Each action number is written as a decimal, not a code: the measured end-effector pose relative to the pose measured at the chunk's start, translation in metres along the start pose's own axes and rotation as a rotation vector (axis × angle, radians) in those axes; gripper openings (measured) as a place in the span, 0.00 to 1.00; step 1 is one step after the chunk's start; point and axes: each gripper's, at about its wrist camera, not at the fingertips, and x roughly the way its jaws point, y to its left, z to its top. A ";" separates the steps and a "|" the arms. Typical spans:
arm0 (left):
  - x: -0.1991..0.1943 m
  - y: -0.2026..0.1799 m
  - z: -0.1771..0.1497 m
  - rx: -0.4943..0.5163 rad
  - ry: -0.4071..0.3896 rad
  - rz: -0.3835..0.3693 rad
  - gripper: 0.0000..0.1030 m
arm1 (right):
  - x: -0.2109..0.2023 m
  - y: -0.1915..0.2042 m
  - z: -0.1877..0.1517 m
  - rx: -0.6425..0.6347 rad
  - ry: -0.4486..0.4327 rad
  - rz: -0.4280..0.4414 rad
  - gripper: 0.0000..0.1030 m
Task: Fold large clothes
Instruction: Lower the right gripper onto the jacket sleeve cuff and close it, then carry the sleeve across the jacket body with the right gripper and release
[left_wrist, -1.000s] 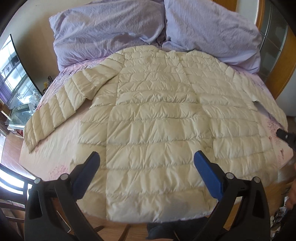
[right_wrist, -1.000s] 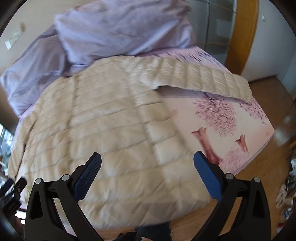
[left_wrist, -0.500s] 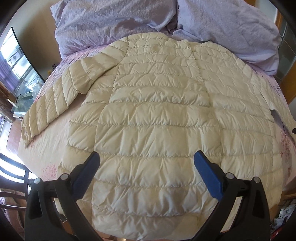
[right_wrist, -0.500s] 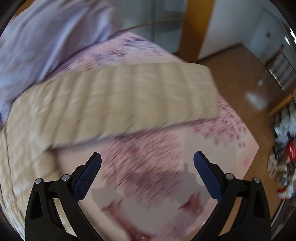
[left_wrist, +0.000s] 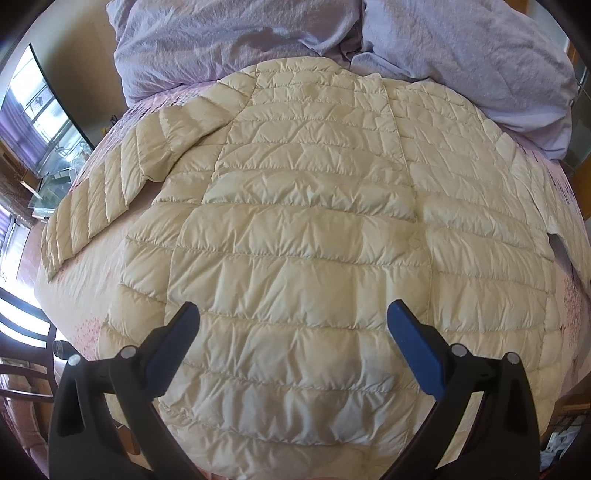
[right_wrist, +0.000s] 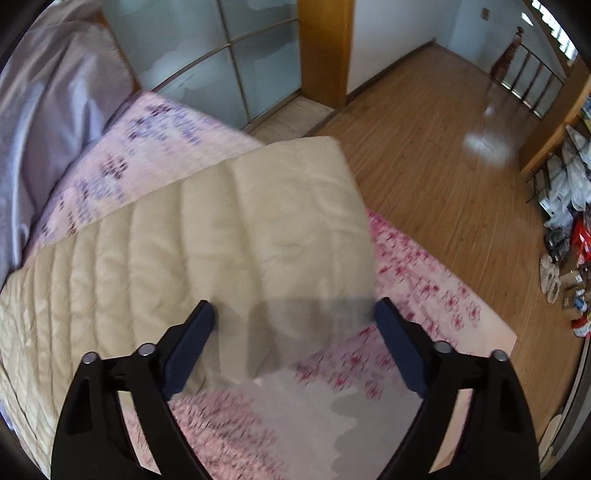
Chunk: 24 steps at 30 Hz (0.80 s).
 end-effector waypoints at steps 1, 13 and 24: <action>0.000 -0.001 0.000 -0.006 -0.001 0.002 0.98 | 0.000 -0.004 0.003 0.020 -0.010 0.006 0.83; 0.004 -0.002 -0.005 -0.053 0.023 -0.023 0.98 | 0.009 0.003 0.007 -0.066 -0.031 0.054 0.25; 0.014 0.032 0.004 -0.067 0.037 -0.146 0.98 | -0.058 0.059 -0.014 -0.193 -0.178 0.097 0.09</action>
